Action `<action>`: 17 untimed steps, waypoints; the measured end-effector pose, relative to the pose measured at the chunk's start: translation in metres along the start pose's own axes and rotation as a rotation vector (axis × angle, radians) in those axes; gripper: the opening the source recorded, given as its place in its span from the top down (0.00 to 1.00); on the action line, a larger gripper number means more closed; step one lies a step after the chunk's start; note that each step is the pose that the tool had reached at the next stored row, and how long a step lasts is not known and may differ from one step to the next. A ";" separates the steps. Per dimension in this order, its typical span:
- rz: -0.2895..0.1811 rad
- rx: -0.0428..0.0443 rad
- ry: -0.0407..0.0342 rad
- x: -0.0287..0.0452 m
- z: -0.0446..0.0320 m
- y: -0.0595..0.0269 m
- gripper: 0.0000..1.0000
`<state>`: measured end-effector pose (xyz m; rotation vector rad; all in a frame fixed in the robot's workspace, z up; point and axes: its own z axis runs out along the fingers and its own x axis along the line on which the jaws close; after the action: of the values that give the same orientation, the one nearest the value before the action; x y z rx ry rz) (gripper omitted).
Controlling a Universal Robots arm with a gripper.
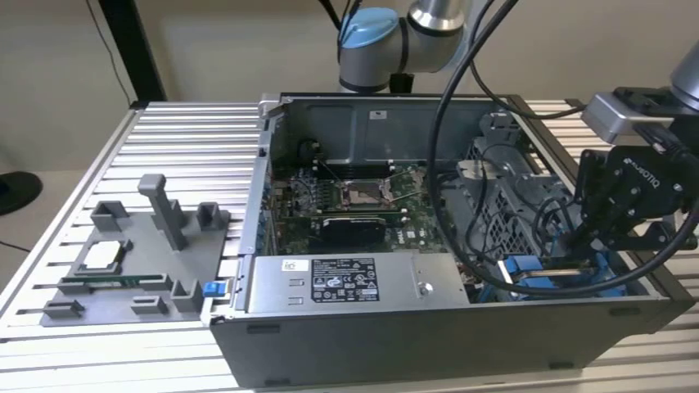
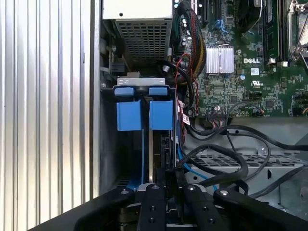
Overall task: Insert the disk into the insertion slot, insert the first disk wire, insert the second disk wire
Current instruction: 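Insert the first disk wire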
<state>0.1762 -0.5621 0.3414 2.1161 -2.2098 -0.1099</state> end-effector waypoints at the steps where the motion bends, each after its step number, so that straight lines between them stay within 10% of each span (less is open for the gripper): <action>1: 0.003 0.0000 0.0004 0.0000 0.0002 0.0000 1.00; 17: 0.008 0.0012 0.0152 -0.0036 0.0111 -0.0010 1.00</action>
<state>0.1762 -0.5586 0.3302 2.1008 -2.2107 -0.0917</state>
